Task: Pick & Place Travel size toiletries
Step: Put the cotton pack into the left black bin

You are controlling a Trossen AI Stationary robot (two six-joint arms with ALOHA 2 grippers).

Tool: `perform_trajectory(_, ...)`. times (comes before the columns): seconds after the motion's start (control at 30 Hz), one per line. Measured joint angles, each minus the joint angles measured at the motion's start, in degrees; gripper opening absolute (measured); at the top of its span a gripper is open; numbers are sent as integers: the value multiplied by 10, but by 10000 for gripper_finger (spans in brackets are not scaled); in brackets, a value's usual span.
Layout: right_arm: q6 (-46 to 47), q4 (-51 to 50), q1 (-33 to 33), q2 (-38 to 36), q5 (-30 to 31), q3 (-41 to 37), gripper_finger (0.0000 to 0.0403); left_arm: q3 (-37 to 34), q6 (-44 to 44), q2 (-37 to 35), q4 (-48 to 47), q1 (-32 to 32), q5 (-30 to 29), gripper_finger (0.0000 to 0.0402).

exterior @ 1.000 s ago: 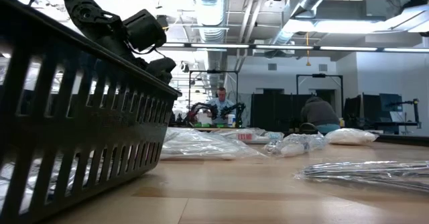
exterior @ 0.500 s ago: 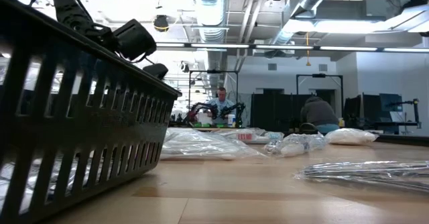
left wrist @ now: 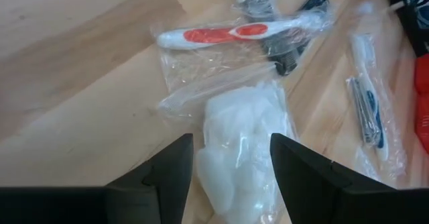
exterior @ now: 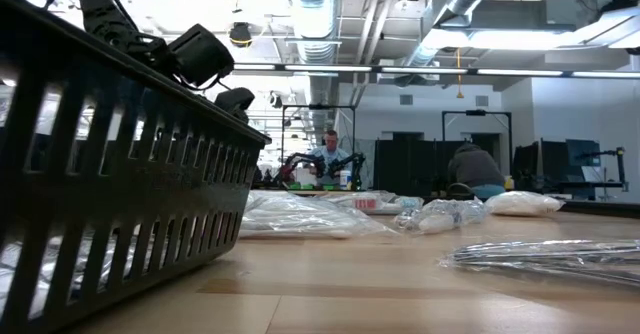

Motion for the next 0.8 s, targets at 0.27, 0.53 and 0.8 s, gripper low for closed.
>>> perform_trajectory(0.27,0,0,0,0,0,0,260,1,-9,59,57,13,20,193)
perform_trajectory(0.53,0,0,0,0,0,0,260,5,-10,101,122,16,63,191)
perform_trajectory(0.8,0,0,0,0,0,0,260,5,-11,102,119,15,66,120)
